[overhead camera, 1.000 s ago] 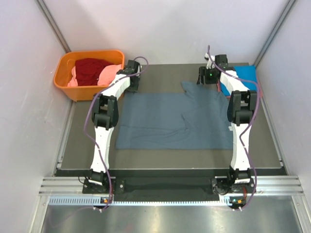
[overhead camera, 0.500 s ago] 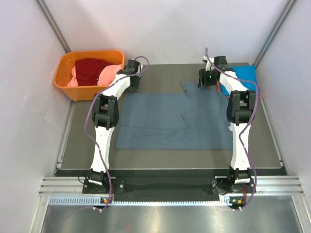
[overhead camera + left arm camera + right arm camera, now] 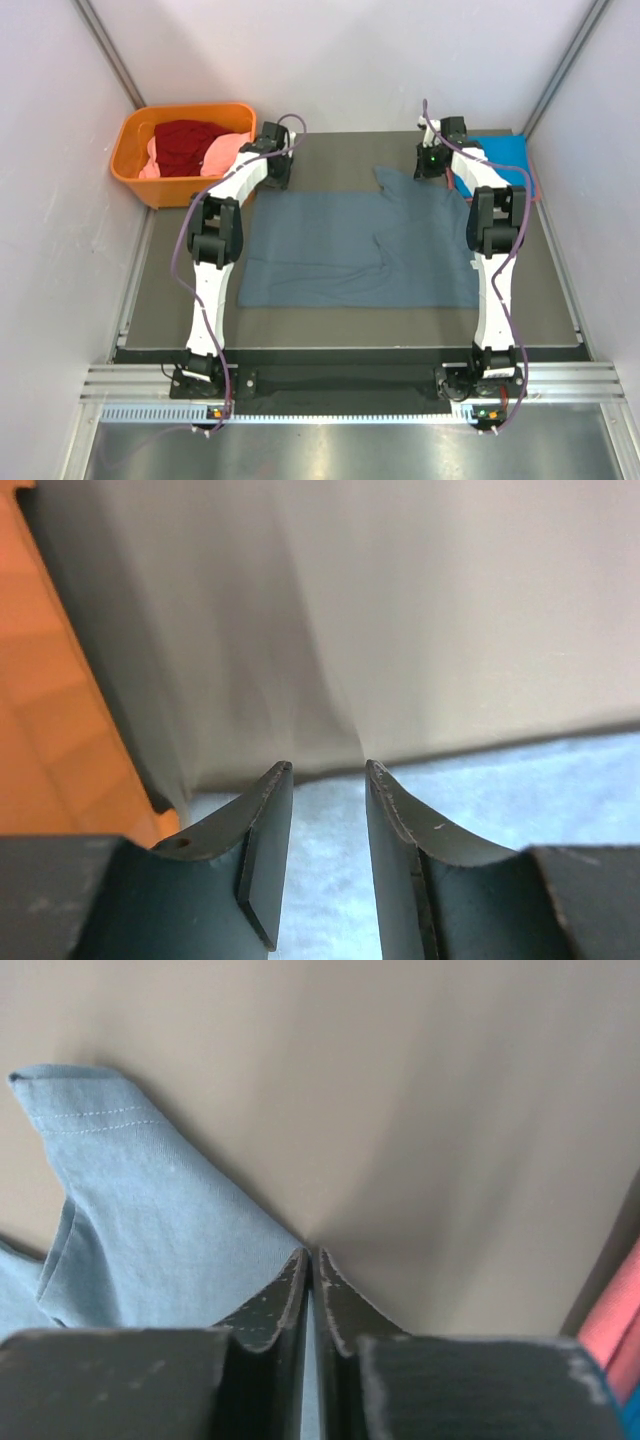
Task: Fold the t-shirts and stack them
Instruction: Fold the tshirt
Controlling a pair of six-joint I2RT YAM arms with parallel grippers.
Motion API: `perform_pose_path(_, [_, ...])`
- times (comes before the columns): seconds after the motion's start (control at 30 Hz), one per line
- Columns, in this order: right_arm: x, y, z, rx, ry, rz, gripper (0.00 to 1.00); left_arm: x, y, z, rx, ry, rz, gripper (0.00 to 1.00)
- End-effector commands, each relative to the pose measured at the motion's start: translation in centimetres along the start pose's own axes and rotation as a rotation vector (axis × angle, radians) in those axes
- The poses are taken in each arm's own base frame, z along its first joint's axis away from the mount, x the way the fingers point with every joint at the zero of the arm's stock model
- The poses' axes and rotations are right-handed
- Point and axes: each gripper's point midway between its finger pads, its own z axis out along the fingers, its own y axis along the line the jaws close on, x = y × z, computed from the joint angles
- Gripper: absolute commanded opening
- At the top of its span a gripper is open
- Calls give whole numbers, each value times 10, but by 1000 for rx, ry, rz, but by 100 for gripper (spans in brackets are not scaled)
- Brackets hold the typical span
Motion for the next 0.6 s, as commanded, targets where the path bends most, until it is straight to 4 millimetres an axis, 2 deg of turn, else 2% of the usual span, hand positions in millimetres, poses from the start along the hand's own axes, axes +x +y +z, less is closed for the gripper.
perform_pose_path(0.0, [-8, -2, -2, 6, -36, -11, 3, -34, 3, -45, -11, -96, -6, 41])
perform_pose_path(0.07, [-11, -1, -5, 4, -44, -5, 0, -25, 5, -43, -24, -64, -1, 41])
perform_pose_path(0.23, [-37, 13, -27, -38, -121, -5, 0, -1, 11, -31, -69, 30, -9, 42])
perform_pose_path(0.4, [-51, 18, -41, -44, -164, -23, 0, -4, 6, -28, -37, 20, 8, 44])
perform_pose_path(0.57, [-48, 22, -42, -61, -161, -17, 0, 0, 0, -14, -4, 25, 16, 45])
